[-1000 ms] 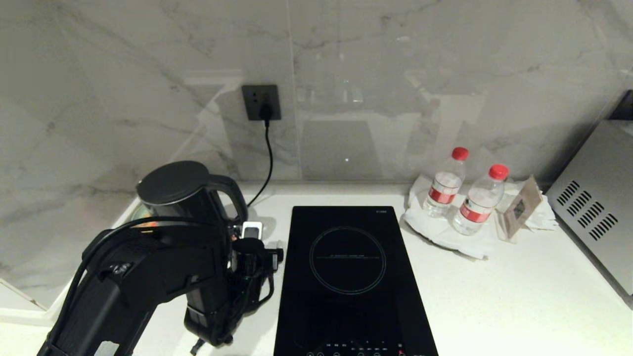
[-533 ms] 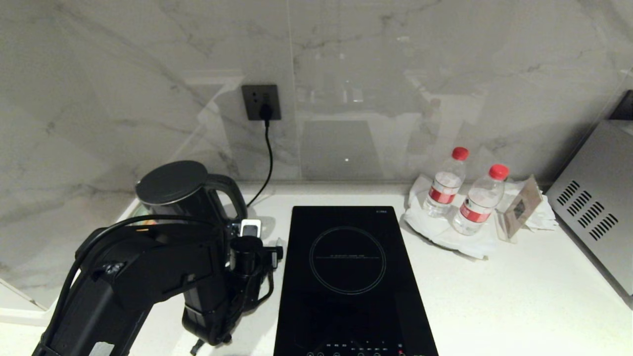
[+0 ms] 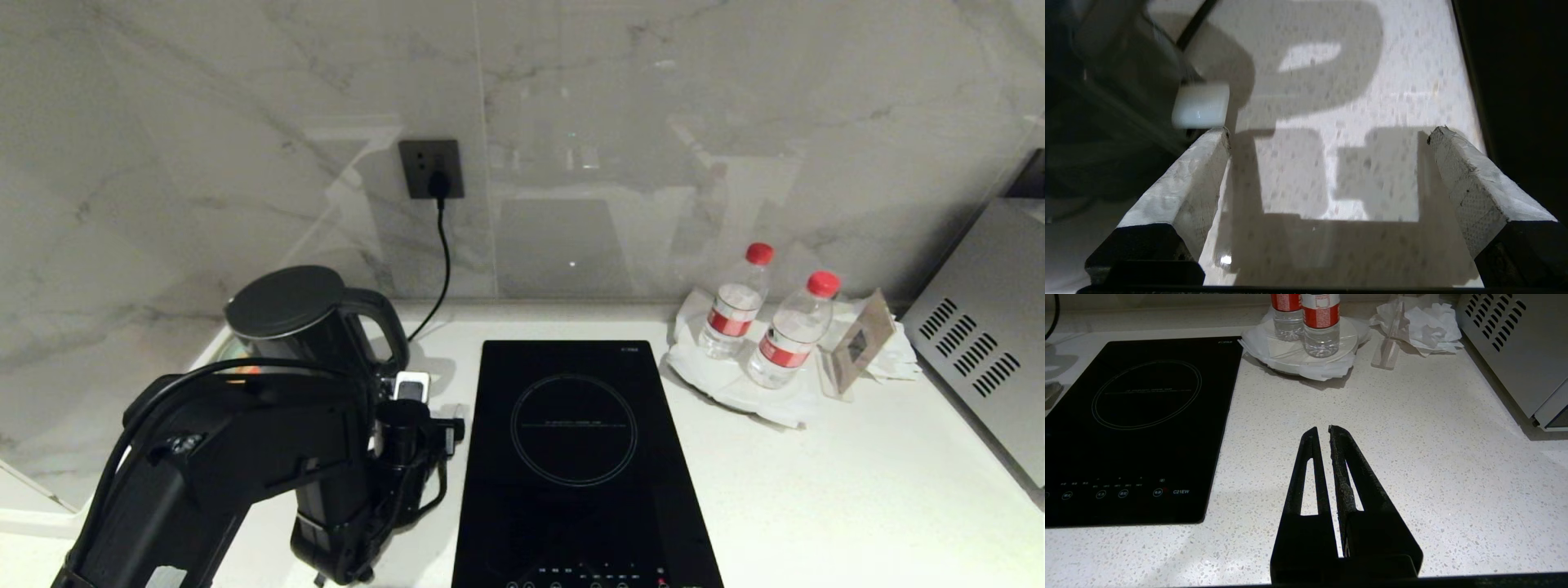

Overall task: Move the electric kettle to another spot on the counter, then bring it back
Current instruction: Finish boiling water, then pick up the kettle

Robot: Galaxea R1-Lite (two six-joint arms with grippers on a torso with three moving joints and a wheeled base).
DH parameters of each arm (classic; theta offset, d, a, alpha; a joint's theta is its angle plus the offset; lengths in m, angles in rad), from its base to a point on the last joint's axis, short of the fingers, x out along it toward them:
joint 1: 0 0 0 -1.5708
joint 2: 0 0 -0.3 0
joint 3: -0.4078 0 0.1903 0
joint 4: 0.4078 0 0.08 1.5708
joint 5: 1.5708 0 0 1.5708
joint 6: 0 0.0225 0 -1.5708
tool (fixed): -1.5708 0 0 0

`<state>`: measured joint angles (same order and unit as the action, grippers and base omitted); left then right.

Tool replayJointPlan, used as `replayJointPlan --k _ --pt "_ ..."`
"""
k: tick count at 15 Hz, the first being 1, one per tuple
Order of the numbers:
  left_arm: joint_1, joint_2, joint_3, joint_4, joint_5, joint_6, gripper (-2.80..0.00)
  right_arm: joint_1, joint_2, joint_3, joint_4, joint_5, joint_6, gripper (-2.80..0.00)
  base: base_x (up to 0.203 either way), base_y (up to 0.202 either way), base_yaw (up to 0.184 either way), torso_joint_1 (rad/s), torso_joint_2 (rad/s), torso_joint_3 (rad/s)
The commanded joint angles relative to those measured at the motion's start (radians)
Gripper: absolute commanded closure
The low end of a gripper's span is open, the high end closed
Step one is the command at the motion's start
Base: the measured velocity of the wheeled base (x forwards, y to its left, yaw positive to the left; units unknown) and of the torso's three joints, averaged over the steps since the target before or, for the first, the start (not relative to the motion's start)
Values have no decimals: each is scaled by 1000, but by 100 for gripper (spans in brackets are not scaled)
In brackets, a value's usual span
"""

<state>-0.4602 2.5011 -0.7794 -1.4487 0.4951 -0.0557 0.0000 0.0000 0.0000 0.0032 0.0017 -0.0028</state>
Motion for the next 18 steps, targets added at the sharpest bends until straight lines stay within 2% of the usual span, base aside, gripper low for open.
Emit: replayJointPlan --k 1,4,8,12,16,18 --pt "-4 -3 50 -30 -10 -1 -280 0 0 0 0 0 0 0 0 0 0 0 0 0" --pt "-26 -32 182 -78 -29 -3 -280 0 0 0 0 1 0 0 0 0 0 0 0 0" --pt "-55 -122 272 -81 -30 -4 -280 0 0 0 0 0 0 0 0 0 0 0 0 0" --pt "-140 -213 365 -81 -21 -6 -280 0 0 0 0 0 0 0 0 0 0 0 0 0" --pt "-247 -331 592 -81 4 34 -280 0 0 0 -1 1 0 0 0 0 0 0 0 0" --pt "-229 -342 600 -81 15 40 -280 0 0 0 0 1 0 0 0 0 0 0 0 0"
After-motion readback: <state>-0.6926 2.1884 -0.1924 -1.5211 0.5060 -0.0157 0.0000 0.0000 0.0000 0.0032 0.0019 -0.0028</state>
